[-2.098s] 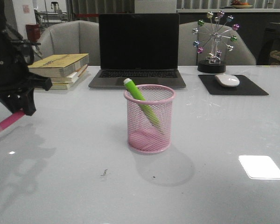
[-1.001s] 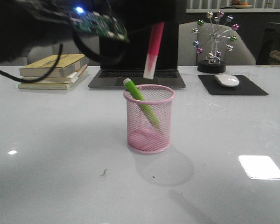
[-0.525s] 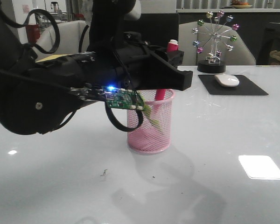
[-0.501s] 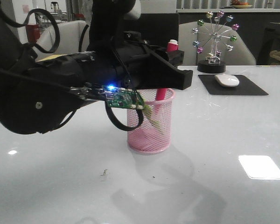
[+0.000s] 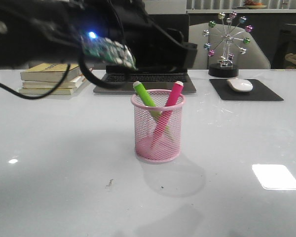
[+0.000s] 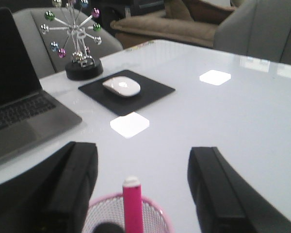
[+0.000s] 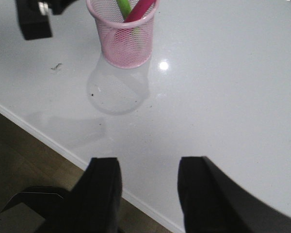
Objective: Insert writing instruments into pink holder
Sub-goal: 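Withdraw the left gripper up and away from the holder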
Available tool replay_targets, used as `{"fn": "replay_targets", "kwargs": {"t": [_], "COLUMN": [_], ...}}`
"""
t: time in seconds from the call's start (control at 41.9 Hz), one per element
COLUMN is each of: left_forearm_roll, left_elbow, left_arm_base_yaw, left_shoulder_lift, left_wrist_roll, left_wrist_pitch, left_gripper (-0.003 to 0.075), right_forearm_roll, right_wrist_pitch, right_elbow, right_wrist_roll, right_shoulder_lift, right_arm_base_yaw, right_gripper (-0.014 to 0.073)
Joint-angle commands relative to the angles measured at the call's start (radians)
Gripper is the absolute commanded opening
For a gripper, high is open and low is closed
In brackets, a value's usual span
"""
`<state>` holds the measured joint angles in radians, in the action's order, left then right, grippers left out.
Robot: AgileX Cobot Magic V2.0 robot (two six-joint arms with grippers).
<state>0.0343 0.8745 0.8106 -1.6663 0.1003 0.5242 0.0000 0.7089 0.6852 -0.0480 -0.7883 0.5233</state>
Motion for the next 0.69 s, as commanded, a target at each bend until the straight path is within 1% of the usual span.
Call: {"fn": "replay_targets", "kwargs": {"t": [0.0, 0.072, 0.143, 0.215, 0.381, 0.453, 0.501, 0.668], "left_forearm_roll": [0.010, 0.010, 0.010, 0.010, 0.010, 0.010, 0.010, 0.010], "left_elbow": [0.050, 0.074, 0.085, 0.085, 0.081, 0.064, 0.040, -0.072], "left_arm_base_yaw": [-0.010, -0.015, -0.015, -0.015, -0.015, -0.015, -0.015, -0.015], "left_shoulder_lift": [0.157, 0.254, 0.342, 0.427, 0.603, 0.675, 0.725, 0.891], "left_wrist_roll": [0.008, 0.008, 0.008, 0.008, 0.008, 0.008, 0.008, 0.008], "left_wrist_pitch": [-0.236, -0.499, -0.691, -0.835, -1.110, -1.184, -1.207, -1.234], "left_gripper": [0.0468, 0.0468, 0.0468, 0.0468, 0.0468, 0.0468, 0.0468, 0.0468], "right_forearm_roll": [-0.011, -0.011, -0.011, -0.011, -0.011, -0.011, -0.011, -0.011], "right_wrist_pitch": [-0.059, -0.059, -0.059, -0.059, -0.059, -0.059, -0.059, -0.061], "right_elbow": [0.028, 0.028, 0.028, 0.028, 0.028, 0.028, 0.028, 0.029], "right_wrist_roll": [0.005, 0.005, 0.005, 0.005, 0.005, 0.005, 0.005, 0.005], "right_shoulder_lift": [0.008, 0.008, 0.008, 0.008, 0.008, 0.008, 0.008, 0.008], "right_arm_base_yaw": [-0.004, -0.004, -0.004, -0.004, -0.004, -0.004, -0.004, -0.004], "right_gripper": [0.0403, 0.0403, 0.0403, 0.0403, 0.0403, 0.0403, 0.0403, 0.0403]}}
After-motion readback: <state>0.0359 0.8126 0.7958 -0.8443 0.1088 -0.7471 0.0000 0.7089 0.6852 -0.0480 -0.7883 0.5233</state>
